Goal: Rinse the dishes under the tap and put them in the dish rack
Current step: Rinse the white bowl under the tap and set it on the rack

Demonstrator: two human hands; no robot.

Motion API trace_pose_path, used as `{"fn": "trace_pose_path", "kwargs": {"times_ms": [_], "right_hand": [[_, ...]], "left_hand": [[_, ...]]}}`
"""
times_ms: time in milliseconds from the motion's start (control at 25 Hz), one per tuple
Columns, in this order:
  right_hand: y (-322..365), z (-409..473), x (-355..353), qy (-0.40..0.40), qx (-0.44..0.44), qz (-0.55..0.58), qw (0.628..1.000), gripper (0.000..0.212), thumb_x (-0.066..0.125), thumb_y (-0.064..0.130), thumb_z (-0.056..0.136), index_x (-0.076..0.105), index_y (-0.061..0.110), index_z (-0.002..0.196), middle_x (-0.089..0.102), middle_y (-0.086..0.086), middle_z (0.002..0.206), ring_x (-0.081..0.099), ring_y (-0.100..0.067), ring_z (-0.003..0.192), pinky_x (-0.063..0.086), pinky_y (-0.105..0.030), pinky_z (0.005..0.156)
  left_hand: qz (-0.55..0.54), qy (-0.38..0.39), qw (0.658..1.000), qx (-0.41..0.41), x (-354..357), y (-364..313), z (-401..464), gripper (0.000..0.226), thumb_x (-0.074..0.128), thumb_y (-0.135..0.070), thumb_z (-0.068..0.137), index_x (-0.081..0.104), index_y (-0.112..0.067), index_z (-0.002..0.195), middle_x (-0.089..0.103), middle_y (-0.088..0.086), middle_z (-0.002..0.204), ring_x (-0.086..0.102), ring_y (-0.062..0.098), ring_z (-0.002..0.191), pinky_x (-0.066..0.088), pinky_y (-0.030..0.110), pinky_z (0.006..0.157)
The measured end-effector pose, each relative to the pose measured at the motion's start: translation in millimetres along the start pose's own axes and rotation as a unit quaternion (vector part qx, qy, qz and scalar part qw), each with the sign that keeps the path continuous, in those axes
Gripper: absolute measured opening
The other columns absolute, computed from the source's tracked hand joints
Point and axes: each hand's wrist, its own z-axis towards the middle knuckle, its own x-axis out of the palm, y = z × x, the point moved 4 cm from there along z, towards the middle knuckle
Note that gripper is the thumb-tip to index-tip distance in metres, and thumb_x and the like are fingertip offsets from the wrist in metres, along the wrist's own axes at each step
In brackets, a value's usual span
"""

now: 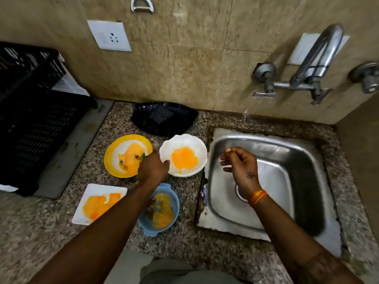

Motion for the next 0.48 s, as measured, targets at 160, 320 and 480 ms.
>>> {"fn": "trace_pose_path", "kwargs": {"times_ms": [160,320,480], "right_hand": [[-16,14,8,-0.007,0.037,0.012,0.999,0.018,0.060,0.019,0.101,0.074,0.009,0.095,0.075,-0.014,0.085,0.072,-0.023,0.075,0.056,-0.041,0.070],[-22,24,0,-0.013,0.048,0.032,0.998,0.018,0.061,0.020,0.101,0.074,0.009,0.099,0.076,-0.014,0.086,0.072,-0.025,0.076,0.055,-0.041,0.070],[-16,24,-13,-0.006,0.031,0.037,0.999,0.019,0.060,0.022,0.101,0.075,0.011,0.099,0.076,-0.011,0.086,0.072,-0.036,0.082,0.057,-0.039,0.070]], "left_hand": [[-0.060,0.006,0.996,-0.070,5,5,11,0.039,0.074,-0.032,0.089,0.069,-0.006,0.117,0.073,0.015,0.116,0.066,0.038,0.106,0.050,0.040,0.080],[-0.111,0.010,0.990,-0.084,7,7,21,0.025,0.079,-0.020,0.081,0.077,-0.005,0.101,0.077,0.016,0.101,0.069,0.038,0.096,0.050,0.036,0.075],[-0.250,0.006,0.962,-0.108,1,-1,20,0.013,0.072,-0.013,0.085,0.073,-0.008,0.098,0.074,0.015,0.096,0.071,0.037,0.087,0.062,0.048,0.073]]}}
